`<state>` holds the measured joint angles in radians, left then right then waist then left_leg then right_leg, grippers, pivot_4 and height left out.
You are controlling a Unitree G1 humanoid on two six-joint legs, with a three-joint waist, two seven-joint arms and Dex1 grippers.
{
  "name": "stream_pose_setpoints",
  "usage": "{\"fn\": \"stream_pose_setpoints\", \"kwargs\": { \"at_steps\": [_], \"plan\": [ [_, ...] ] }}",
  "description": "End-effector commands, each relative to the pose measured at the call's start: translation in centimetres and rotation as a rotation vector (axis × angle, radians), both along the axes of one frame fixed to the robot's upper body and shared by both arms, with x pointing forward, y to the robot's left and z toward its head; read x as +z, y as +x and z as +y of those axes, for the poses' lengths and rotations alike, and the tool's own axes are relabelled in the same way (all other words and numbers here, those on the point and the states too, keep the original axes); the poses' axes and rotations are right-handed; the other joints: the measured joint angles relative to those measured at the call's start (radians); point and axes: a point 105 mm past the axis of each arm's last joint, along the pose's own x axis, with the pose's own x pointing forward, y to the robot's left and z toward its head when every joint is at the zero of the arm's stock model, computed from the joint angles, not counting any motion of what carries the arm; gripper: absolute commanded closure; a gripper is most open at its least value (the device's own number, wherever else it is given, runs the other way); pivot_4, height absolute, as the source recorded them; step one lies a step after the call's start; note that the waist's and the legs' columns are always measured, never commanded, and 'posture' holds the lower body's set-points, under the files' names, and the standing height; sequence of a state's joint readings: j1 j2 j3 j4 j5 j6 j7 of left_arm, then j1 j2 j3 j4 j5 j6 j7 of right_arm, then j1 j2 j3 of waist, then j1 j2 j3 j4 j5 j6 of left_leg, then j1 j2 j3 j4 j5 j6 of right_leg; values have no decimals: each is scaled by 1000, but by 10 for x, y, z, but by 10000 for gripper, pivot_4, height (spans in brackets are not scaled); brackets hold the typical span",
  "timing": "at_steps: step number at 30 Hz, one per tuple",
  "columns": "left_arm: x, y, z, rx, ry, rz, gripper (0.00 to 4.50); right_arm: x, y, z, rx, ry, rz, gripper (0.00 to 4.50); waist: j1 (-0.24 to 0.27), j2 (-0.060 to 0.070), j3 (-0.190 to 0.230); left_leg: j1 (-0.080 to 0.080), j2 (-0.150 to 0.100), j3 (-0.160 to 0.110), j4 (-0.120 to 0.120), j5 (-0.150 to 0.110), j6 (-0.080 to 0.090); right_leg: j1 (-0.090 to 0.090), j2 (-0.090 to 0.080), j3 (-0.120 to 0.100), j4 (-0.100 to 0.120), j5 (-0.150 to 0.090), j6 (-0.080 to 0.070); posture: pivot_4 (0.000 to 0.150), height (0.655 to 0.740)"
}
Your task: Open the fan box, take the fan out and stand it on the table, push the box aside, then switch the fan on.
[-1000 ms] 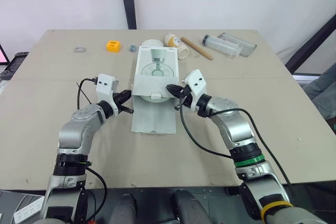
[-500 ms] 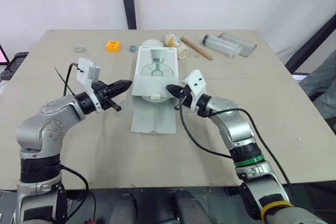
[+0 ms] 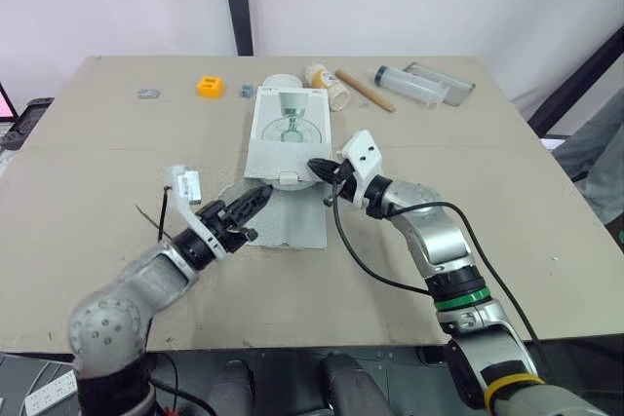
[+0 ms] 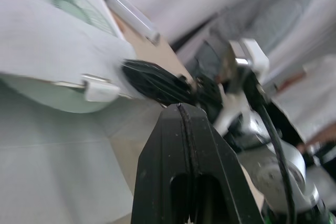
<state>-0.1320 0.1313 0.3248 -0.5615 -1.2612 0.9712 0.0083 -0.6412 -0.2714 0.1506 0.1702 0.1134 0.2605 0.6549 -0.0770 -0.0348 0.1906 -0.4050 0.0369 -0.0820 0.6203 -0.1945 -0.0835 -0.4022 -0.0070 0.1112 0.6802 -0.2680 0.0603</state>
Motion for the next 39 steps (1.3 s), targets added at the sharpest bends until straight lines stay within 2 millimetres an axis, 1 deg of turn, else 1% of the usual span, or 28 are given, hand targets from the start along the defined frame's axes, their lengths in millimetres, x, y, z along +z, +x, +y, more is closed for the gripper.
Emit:
{"fn": "stream_pose_setpoints", "kwargs": {
  "at_steps": [1, 4, 8, 13, 18, 22, 23, 24, 25, 27, 28, 29, 30, 33, 39],
  "plan": [
    [-12, 0, 16, 110, -47, 65, 45000, -10, -1, 1, 12, -26, 30, 44680, 0, 0, 0, 0, 0, 0, 0, 0, 0, 0, 0, 0, 0, 0, 1, 1500, 7400],
    [-24, 0, 17, 119, -79, 119, 45000, -10, -1, 2, 19, -30, 31, 44680, 1, -1, 0, 0, 0, 0, 0, 0, 0, 0, 0, 0, -1, -2, 3, 1500, 7400],
    [-38, -4, 3, 45, -59, 157, 45000, -10, -1, 4, 25, -33, 32, 44680, 1, -1, -1, 0, 0, 0, 0, 0, 0, 0, 0, 0, -1, -2, 4, 1500, 7400],
    [-42, 5, -10, -25, -108, 184, 45000, -10, -1, 7, 32, -36, 33, 44680, 1, -1, -1, 0, 0, 0, 0, 0, 0, 0, 0, 0, -1, -2, 3, 1500, 7400],
    [-44, 15, -17, -76, -147, 199, 45000, -9, 0, 5, 29, -38, 31, 44680, 0, -1, -1, 0, 0, 0, 0, 0, 0, 0, 0, 0, -1, -2, 3, 1500, 7400],
    [-49, 17, -27, -143, -127, 203, 45000, -8, 0, 2, 21, -41, 28, 44680, 0, -1, -1, 0, 0, 0, 0, 0, 0, 0, 0, 0, -1, -2, 4, 1500, 7400],
    [-49, 18, -29, -153, -121, 200, 39616, -8, 1, 1, 17, -41, 27, 45000, 0, -1, -1, 0, 0, 0, 0, 0, 0, 0, 0, 0, -1, -2, 4, 1500, 7400],
    [-50, 20, -29, -150, -109, 198, 37907, -8, 1, 0, 15, -42, 27, 45000, 0, -1, -1, 0, 0, 0, 0, 0, 0, 0, 0, 0, -1, -2, 4, 1500, 7400],
    [-51, 23, -28, -145, -96, 195, 34559, -8, 1, 0, 13, -43, 26, 45000, 0, -1, -1, 0, 0, 0, 0, 0, 0, 0, 0, 0, -1, -2, 4, 1500, 7400],
    [-52, 29, -26, -126, -85, 185, 27556, -8, 1, -2, 7, -44, 27, 45000, 0, -1, -1, 0, 0, 0, 0, 0, 0, 0, 0, 0, -1, -2, 4, 1500, 7400],
    [-52, 32, -26, -118, -85, 179, 22451, -8, 1, -2, 5, -43, 28, 45000, 0, -1, -1, 0, 0, 0, 0, 0, 0, 0, 0, 0, -1, -2, 4, 1500, 7400],
    [-51, 34, -26, -114, -86, 174, 20610, -8, 1, -3, 4, -43, 28, 45000, 0, -1, -1, 0, 0, 0, 0, 0, 0, 0, 0, 0, -1, -2, 4, 1500, 7400],
    [-52, 36, -27, -109, -84, 174, 16645, -9, 0, -3, 4, -43, 28, 45000, 0, -1, -1, 0, 0, 0, 0, 0, 0, 0, 0, 0, -1, -2, 4, 1500, 7400],
    [-57, 40, -30, -97, -78, 179, 7338, -9, 0, -3, 2, -44, 28, 45000, 1, -1, -1, 0, 0, 0, 0, 0, 0, 0, 0, 0, -2, -2, 4, 1500, 7400],
    [-63, 46, -29, -74, -73, 191, 7338, -8, 0, -2, 0, -43, 29, 45000, 0, -1, -1, 0, 0, 0, 0, 0, 0, 0, 0, 0, -2, -2, 4, 1500, 7400]
  ]
}}
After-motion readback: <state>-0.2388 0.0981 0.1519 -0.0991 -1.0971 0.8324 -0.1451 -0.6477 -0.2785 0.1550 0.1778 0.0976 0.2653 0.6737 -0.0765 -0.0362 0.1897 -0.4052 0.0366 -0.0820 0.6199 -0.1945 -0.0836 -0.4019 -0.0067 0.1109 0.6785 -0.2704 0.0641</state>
